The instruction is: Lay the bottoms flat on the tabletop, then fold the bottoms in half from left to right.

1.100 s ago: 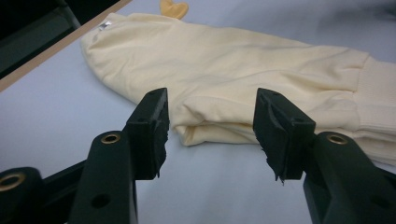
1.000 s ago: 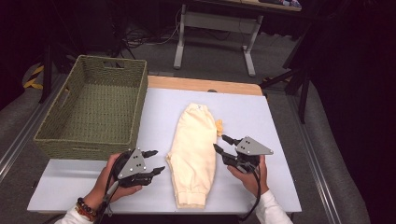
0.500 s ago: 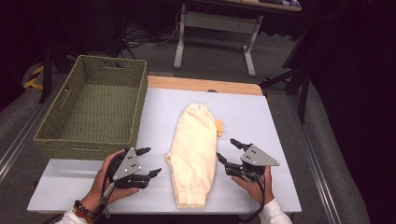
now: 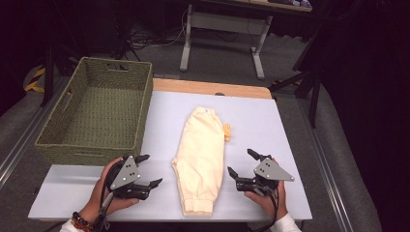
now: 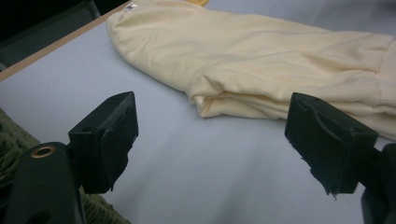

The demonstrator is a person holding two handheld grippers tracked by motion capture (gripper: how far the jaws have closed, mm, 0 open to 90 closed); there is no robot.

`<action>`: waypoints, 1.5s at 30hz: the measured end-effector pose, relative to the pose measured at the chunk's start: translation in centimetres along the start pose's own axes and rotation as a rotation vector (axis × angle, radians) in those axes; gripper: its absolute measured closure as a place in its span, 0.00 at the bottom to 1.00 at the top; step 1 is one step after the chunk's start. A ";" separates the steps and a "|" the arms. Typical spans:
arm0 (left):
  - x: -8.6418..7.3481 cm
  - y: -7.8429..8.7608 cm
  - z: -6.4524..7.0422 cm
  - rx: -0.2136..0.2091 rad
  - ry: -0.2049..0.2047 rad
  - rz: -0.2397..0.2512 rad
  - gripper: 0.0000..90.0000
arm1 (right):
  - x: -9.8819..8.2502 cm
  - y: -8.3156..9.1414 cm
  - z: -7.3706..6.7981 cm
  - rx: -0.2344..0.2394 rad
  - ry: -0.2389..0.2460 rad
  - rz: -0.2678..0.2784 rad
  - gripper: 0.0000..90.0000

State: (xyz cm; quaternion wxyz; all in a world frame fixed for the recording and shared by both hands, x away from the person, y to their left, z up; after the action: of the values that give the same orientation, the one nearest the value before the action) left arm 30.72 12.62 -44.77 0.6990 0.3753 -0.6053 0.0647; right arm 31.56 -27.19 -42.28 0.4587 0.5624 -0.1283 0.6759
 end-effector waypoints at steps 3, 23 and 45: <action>-0.4 0.3 -0.2 0.007 0.019 0.005 0.18 | -0.4 0.2 -0.1 -0.009 0.026 -0.013 0.14; -2.4 2.0 -0.6 0.030 0.099 0.005 0.12 | -2.4 1.2 -0.4 -0.001 0.018 -0.075 0.16; -2.6 1.2 -0.3 0.021 0.088 -0.037 0.13 | -2.6 0.7 -0.2 -0.006 0.010 -0.097 0.18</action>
State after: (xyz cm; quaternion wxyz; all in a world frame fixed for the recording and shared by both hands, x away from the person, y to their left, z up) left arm 29.61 14.57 -46.55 0.7220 0.3903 -0.5664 0.0747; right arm 30.72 -28.67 -44.34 0.4933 0.5631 -0.1009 0.6553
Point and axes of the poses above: each handheld gripper's, and its own axes: y roughly backward along the jaws, x roughly out of its top, z roughly to its right, the point moved 1 cm from there along -y, roughly forward along the jaws, and after that the axes turned 8 degrees about y, right-handed, at the moved point
